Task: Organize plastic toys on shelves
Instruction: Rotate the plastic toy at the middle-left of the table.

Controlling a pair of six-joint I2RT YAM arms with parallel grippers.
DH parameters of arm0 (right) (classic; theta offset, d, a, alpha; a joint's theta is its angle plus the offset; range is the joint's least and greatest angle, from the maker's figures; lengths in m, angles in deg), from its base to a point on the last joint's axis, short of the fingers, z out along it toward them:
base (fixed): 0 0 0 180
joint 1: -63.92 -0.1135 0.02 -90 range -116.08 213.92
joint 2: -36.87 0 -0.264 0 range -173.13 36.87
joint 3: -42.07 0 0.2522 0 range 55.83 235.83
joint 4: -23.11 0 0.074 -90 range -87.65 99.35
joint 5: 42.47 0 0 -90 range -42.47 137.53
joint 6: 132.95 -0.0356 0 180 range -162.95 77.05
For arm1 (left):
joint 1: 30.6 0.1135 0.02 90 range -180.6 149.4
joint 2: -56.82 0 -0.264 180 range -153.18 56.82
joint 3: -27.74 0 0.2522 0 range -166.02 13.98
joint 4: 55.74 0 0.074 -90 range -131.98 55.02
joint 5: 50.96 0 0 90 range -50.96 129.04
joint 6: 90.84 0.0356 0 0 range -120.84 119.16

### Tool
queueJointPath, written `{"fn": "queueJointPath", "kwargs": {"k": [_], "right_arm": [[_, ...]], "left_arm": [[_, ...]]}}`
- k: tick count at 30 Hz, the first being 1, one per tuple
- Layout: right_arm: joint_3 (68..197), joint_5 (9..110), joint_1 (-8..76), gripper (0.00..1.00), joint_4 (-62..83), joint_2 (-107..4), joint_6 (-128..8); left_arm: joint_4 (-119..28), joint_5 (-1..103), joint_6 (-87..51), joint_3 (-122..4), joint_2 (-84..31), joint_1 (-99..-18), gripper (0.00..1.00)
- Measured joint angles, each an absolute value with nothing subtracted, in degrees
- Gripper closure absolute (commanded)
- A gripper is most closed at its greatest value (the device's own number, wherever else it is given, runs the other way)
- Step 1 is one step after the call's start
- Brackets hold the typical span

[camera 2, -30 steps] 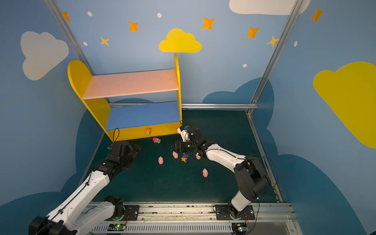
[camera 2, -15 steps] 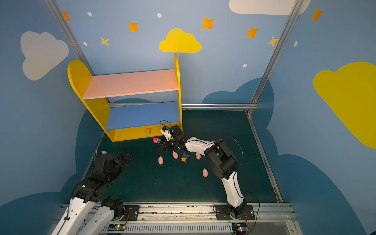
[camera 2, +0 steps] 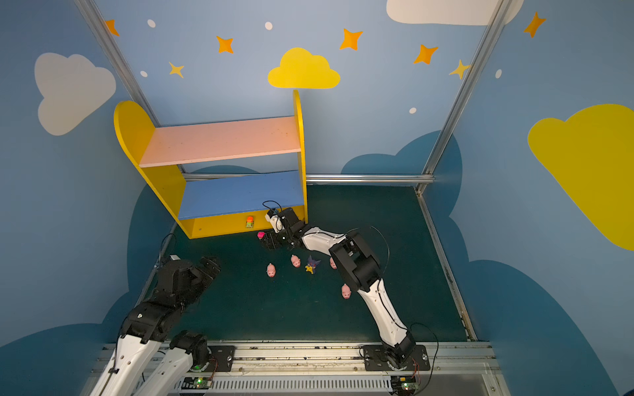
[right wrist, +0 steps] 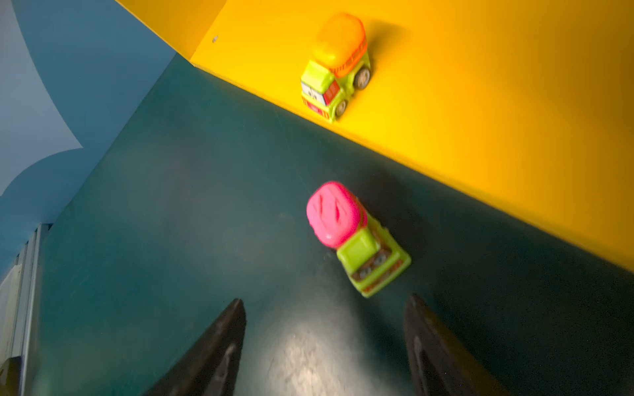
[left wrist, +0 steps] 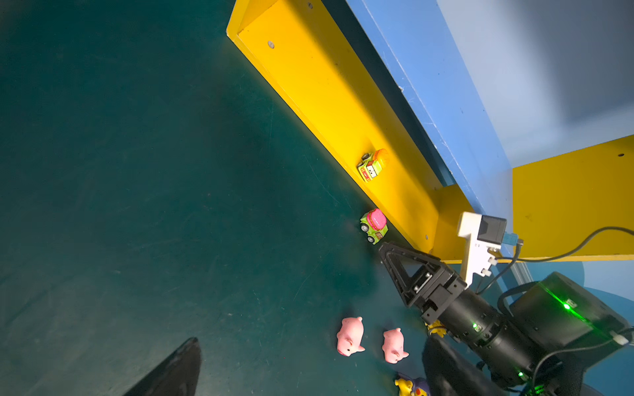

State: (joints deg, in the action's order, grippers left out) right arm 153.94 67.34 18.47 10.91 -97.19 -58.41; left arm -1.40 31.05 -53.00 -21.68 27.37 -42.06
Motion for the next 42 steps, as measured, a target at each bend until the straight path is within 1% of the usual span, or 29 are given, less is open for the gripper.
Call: {"fn": "queueJointPath", "kwargs": {"k": [14, 23, 33, 42], "right_arm": [[160.0, 66.7, 19.0, 0.28, 10.3, -102.6, -57.4], [163.6, 68.2, 18.6, 0.28, 7.5, -104.2, -56.8], [163.7, 68.6, 17.5, 0.27, 7.5, -104.3, -57.5], [161.5, 68.4, 13.7, 0.28, 8.4, -103.3, -57.7]], "left_arm": [[-0.9, 32.3, -51.9, -21.7, 28.8, -40.1, 0.00], [-0.1, 32.3, -51.8, -22.4, 29.8, -39.9, 0.00], [0.6, 32.6, -51.8, -22.4, 30.8, -39.7, 0.00], [1.2, 33.0, -51.8, -22.4, 32.6, -39.6, 0.00]]}}
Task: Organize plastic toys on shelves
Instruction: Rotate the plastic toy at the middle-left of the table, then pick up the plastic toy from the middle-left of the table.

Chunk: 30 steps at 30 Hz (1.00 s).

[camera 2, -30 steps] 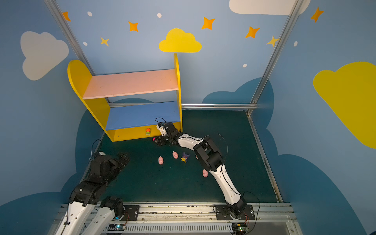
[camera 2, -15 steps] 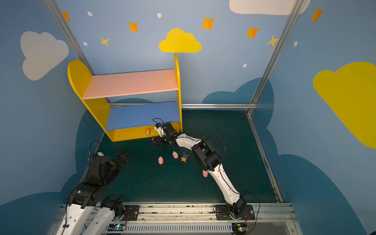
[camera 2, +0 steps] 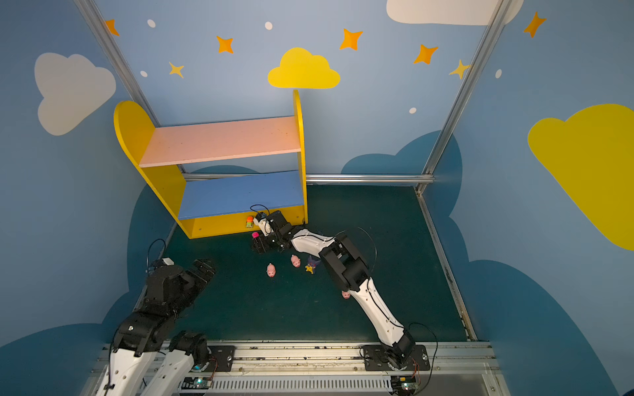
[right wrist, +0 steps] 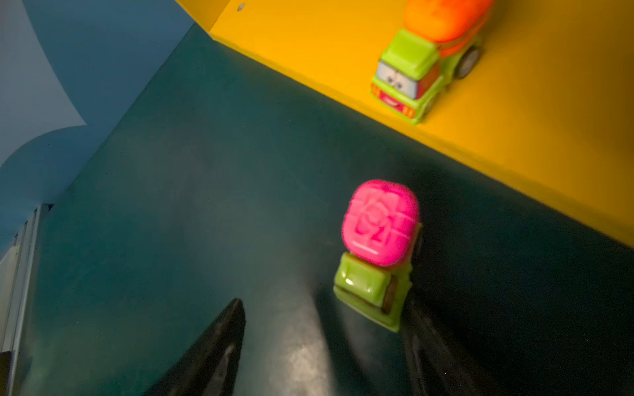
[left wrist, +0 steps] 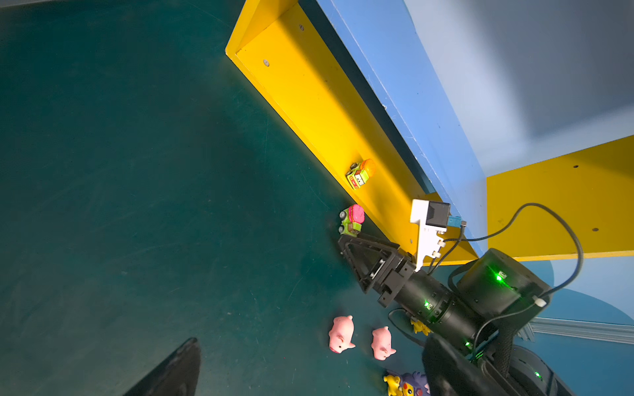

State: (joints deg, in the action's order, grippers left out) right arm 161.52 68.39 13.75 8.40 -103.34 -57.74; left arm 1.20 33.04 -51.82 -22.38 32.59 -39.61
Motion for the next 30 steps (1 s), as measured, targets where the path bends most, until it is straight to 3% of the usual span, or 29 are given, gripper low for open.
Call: {"fn": "queueJointPath", "kwargs": {"k": [12, 30], "right_arm": [[160.4, 58.0, 11.7, 0.28, 6.0, -101.4, -58.8], [179.7, 46.7, 11.1, 0.29, -3.5, -108.5, -65.6]], "left_arm": [[3.3, 33.1, -51.8, -23.2, 34.7, -39.6, 0.00], [5.5, 31.4, -50.5, -24.8, 36.3, -39.6, 0.00]]}}
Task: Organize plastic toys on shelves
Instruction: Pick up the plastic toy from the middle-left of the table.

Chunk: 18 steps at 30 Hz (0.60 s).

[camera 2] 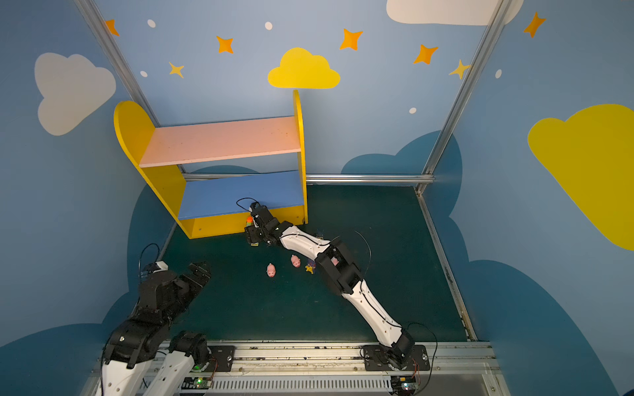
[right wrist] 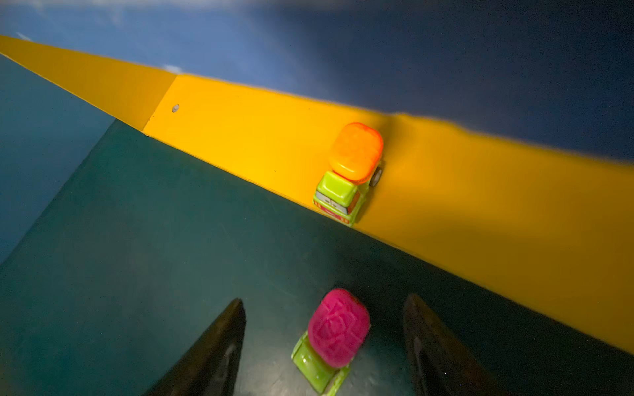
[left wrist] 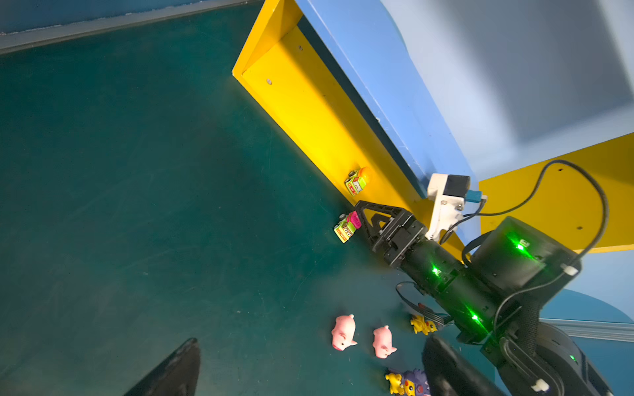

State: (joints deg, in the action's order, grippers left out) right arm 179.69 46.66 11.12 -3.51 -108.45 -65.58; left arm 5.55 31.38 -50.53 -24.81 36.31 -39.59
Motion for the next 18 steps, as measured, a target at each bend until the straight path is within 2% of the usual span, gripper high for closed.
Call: {"fn": "queueJointPath", "kwargs": {"k": [18], "right_arm": [[179.7, 40.3, 9.1, 0.34, -8.7, -110.4, -70.1]], "left_arm": [[8.7, 31.1, -50.5, -24.8, 40.1, -39.6, 0.00]]}}
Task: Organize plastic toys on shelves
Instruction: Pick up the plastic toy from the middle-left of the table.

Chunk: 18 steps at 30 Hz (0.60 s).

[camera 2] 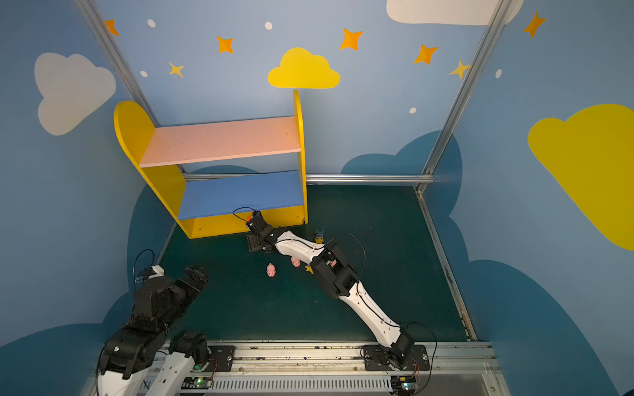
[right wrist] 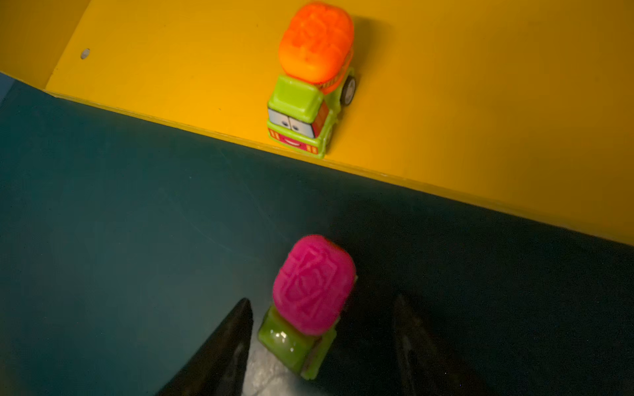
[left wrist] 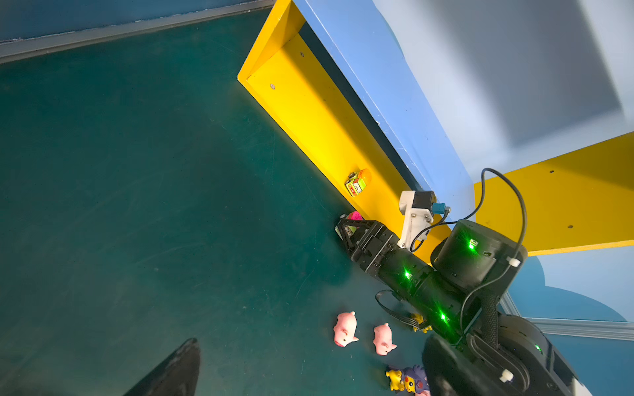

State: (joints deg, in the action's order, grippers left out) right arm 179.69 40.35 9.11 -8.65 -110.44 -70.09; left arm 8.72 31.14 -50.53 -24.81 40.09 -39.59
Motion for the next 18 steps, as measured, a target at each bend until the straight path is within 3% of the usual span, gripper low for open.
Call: {"fn": "queueJointPath", "kwargs": {"k": [8, 13, 18], "right_arm": [[183.0, 39.6, 8.9, 0.38, -9.7, -112.3, -71.4], [188.3, 39.1, 8.7, 0.51, -12.1, -115.2, -71.8], [189.7, 38.9, 8.7, 0.58, -13.7, -115.8, -72.6]], "left_arm": [[10.8, 30.9, -50.4, -25.0, 41.6, -39.6, 0.00], [11.5, 30.8, -50.0, -26.0, 41.7, -39.6, 0.00], [11.5, 30.8, -49.5, -26.3, 41.7, -39.6, 0.00]]}}
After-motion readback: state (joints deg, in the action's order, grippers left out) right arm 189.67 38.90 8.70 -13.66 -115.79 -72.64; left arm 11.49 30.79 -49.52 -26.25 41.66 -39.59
